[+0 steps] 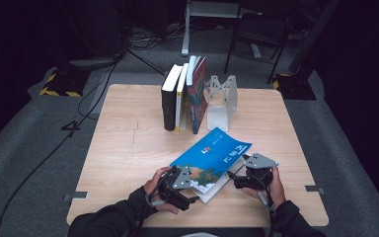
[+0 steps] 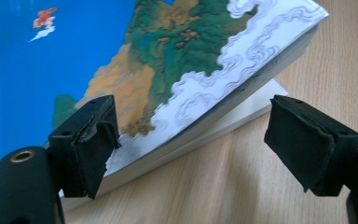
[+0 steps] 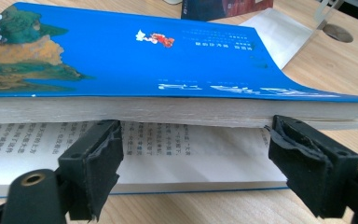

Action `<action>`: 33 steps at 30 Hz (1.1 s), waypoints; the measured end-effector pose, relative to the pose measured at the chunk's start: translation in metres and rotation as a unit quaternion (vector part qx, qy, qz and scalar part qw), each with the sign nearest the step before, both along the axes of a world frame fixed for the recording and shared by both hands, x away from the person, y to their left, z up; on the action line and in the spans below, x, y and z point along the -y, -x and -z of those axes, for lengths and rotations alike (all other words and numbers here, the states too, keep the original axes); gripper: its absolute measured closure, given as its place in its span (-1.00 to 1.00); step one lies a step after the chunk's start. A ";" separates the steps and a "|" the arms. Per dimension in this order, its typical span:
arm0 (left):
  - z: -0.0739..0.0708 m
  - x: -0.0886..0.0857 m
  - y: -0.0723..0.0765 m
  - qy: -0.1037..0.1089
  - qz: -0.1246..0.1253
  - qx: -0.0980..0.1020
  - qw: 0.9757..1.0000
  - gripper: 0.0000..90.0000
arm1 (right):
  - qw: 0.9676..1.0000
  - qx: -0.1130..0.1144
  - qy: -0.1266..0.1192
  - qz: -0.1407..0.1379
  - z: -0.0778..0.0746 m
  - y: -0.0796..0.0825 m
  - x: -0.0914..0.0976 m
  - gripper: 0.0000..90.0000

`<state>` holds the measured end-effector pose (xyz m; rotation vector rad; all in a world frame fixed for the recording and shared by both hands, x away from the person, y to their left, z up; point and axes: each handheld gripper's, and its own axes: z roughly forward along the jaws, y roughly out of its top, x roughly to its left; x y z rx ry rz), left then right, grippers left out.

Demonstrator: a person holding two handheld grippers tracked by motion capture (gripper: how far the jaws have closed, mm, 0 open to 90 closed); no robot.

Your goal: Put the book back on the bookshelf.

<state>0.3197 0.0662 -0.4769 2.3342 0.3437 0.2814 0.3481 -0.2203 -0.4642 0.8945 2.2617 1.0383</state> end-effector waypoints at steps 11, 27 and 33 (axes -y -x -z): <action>-0.002 0.016 -0.003 0.014 0.001 0.034 0.999 -0.12 | 1.000 -0.007 -0.006 -0.002 0.001 -0.002 0.001 -0.61; -0.019 -0.031 -0.021 0.060 0.015 -0.015 0.998 0.66 | 0.999 -0.001 -0.022 -0.047 0.001 0.002 0.032 -0.35; -0.017 -0.069 -0.033 0.079 0.016 -0.038 0.996 0.60 | 0.998 0.005 -0.006 -0.055 -0.002 -0.006 0.037 -0.41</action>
